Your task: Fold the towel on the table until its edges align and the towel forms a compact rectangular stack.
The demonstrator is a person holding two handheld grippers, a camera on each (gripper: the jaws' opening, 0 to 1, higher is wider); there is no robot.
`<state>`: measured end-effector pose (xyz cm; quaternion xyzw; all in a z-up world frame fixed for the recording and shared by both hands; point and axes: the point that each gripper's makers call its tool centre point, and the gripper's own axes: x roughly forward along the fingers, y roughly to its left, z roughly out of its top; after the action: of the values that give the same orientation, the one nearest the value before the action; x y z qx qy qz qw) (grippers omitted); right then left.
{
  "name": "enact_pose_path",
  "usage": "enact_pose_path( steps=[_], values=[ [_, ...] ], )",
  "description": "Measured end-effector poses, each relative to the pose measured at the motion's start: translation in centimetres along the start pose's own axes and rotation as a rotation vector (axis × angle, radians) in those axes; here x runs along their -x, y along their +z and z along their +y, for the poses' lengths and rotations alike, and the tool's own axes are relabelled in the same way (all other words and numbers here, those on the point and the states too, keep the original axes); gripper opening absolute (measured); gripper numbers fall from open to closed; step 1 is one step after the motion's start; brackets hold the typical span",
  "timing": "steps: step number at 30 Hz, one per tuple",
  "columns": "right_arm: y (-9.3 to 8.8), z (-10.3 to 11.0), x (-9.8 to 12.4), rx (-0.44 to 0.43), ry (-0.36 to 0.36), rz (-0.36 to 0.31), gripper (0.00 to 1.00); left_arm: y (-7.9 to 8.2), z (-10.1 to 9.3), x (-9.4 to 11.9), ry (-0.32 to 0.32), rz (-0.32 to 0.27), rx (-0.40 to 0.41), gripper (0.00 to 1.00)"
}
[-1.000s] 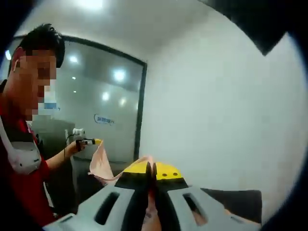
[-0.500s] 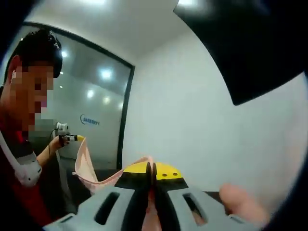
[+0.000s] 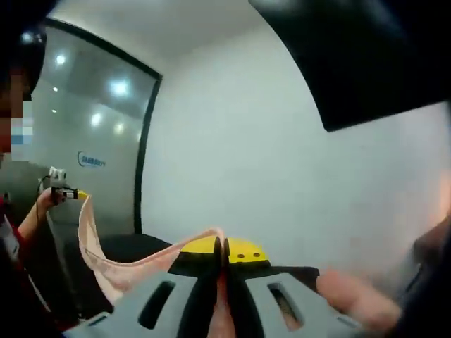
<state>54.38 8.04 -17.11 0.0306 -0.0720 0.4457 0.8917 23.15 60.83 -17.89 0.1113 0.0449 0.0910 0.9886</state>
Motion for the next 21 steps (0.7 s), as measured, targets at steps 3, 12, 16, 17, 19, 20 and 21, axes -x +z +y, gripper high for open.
enact_pose_path(
  steps=[3, 12, 16, 17, 19, 20, 21],
  values=[
    [-2.9, -1.7, -2.0, 0.039, -0.090, 0.078, 0.00, -1.8, 0.2, -2.0, -0.007, 0.026, 0.020, 0.00],
    [-11.5, -5.0, -7.7, 0.101, -0.241, 0.247, 0.01, -6.9, 1.5, -7.6, 0.015, 0.131, 0.051, 0.00],
    [-14.9, -5.9, -10.3, 0.119, -0.236, 0.319, 0.01, -8.9, 3.3, -9.5, 0.030, 0.170, 0.073, 0.00],
    [-15.5, -6.0, -11.0, 0.143, -0.221, 0.330, 0.01, -9.3, 3.1, -10.0, 0.026, 0.178, 0.089, 0.00],
    [-16.0, -6.1, -12.2, 0.148, -0.207, 0.323, 0.00, -9.4, 3.5, -11.2, 0.013, 0.178, 0.137, 0.00],
    [-16.3, -6.3, -12.7, 0.134, -0.202, 0.329, 0.00, -9.5, 3.7, -11.7, 0.016, 0.179, 0.135, 0.00],
    [-16.5, -6.6, -13.2, 0.126, -0.206, 0.333, 0.00, -9.7, 3.6, -12.1, 0.020, 0.192, 0.128, 0.00]
  ],
)
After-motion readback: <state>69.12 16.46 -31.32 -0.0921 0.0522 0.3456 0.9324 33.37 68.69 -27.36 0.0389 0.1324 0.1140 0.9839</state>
